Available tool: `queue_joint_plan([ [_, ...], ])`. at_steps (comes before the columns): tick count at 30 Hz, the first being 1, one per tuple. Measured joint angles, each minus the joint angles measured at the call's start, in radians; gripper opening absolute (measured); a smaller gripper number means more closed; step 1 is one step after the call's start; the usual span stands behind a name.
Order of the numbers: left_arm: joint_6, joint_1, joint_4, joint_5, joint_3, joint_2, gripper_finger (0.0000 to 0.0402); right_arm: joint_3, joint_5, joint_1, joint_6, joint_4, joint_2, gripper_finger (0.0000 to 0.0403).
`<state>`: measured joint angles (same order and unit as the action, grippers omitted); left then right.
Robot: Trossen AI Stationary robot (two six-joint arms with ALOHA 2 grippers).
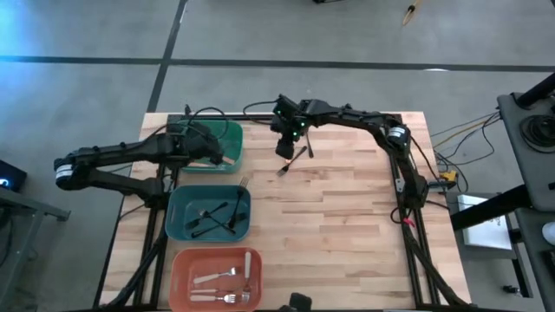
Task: Sort silverware by color (type)
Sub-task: Put the orange fork into the green bin
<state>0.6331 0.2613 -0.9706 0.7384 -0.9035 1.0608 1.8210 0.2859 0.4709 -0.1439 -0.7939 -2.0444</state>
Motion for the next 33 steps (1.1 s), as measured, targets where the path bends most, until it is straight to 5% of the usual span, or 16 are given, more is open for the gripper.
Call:
queue_joint_plan([
  [8, 0.027, 0.003, -0.005, -0.019, -0.012, 0.001, 0.0172, 0.0, -0.173, 0.01, 0.249, 0.029, -0.077, 0.0166],
  [14, 0.015, 0.003, -0.002, -0.013, -0.036, -0.098, 0.0169, 0.0, -0.182, 0.01, 0.447, 0.039, -0.12, 0.0166],
  [33, -0.049, 0.003, -0.007, -0.015, -0.039, -0.414, 0.0166, -0.024, -0.236, -0.026, 0.683, -0.042, -0.138, 0.0166],
])
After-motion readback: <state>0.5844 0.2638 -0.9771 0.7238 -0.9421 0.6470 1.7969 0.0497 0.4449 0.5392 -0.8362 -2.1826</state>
